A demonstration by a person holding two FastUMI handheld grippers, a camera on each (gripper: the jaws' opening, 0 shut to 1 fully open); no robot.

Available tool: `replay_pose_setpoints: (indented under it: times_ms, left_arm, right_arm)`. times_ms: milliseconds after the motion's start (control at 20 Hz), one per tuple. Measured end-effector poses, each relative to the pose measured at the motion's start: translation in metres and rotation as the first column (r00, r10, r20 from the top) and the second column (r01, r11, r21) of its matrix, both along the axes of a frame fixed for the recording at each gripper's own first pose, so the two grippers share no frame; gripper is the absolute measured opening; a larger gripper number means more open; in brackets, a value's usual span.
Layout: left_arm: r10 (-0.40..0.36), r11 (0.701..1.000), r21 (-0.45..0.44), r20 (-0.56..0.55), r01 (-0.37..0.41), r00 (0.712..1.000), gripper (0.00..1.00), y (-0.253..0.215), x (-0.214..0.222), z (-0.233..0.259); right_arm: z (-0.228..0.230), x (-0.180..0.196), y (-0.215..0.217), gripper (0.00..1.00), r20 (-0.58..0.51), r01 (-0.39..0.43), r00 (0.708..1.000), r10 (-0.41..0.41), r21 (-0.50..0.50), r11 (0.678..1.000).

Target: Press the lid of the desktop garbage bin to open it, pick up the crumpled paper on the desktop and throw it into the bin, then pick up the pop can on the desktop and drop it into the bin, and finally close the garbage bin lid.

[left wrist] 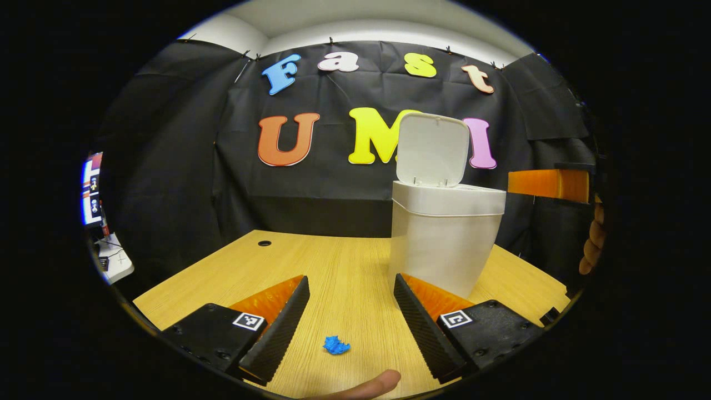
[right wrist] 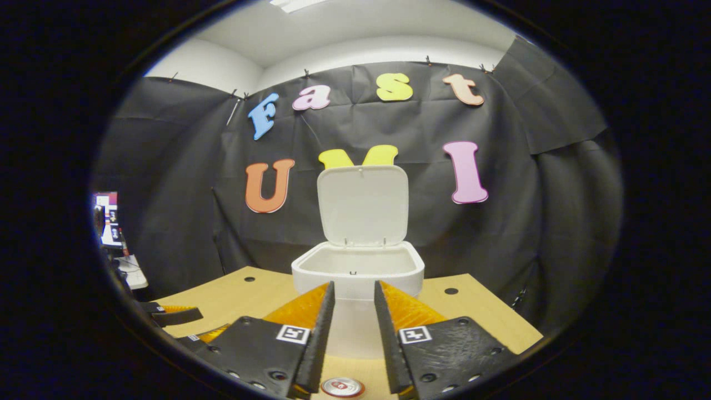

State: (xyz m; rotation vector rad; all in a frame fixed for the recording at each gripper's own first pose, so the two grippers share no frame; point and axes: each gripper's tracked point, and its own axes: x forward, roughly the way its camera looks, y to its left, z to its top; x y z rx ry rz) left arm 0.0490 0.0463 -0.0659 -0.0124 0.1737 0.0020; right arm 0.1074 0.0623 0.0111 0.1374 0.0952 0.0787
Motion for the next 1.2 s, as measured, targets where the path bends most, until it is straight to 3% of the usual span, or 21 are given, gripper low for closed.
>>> replay_pose_setpoints:
  times_ms: [100,200,300,400,500,650,950,1150,1200]
  left_arm:
    - [0.009,1.000,0.016,-0.049,-0.008,0.999,0.99,0.009,0.006,-0.016]
    - [-0.002,1.000,-0.004,-0.143,0.001,0.990,0.99,0.013,0.011,-0.039]
    - [-0.012,0.998,-0.058,-0.242,-0.002,0.970,0.99,0.017,0.016,-0.064]
    - [-0.049,0.996,-0.089,-0.318,0.022,0.947,0.98,0.009,0.016,-0.088]
    - [-0.090,0.996,-0.053,-0.388,0.075,0.917,0.95,0.010,0.017,-0.111]
    - [-0.043,0.996,0.045,-0.451,0.071,0.892,0.95,0.013,0.021,-0.144]
    - [-0.096,0.988,0.049,-0.533,0.144,0.841,0.92,0.006,0.024,-0.180]
    - [-0.085,0.981,0.097,-0.552,0.165,0.830,0.84,0.010,0.025,-0.192]
    - [-0.099,0.979,0.098,-0.543,0.180,0.834,0.87,0.006,0.025,-0.191]
  right_arm:
    - [-0.008,-0.013,-0.006,0.71,0.008,0.011,1.000,-0.011,-0.025,1.000]
    - [-0.021,-0.022,-0.011,0.86,0.001,0.027,1.000,-0.027,-0.058,0.998]
    - [-0.032,-0.031,-0.011,0.93,-0.017,0.022,1.000,-0.023,-0.070,0.997]
    - [-0.038,-0.040,-0.011,0.93,-0.026,0.011,1.000,-0.012,-0.050,0.999]
    - [-0.043,-0.049,-0.010,0.94,-0.026,0.003,1.000,-0.004,-0.035,0.999]
    - [-0.055,-0.058,-0.004,0.93,-0.032,-0.009,0.999,0.007,-0.062,0.998]
    - [-0.103,-0.082,0.014,0.94,-0.081,-0.065,0.995,0.056,-0.113,0.991]
    - [-0.150,-0.093,0.022,0.95,-0.140,-0.093,0.988,0.071,-0.160,0.983]
    - [-0.162,-0.096,0.023,0.94,-0.161,-0.101,0.984,0.074,-0.161,0.982]
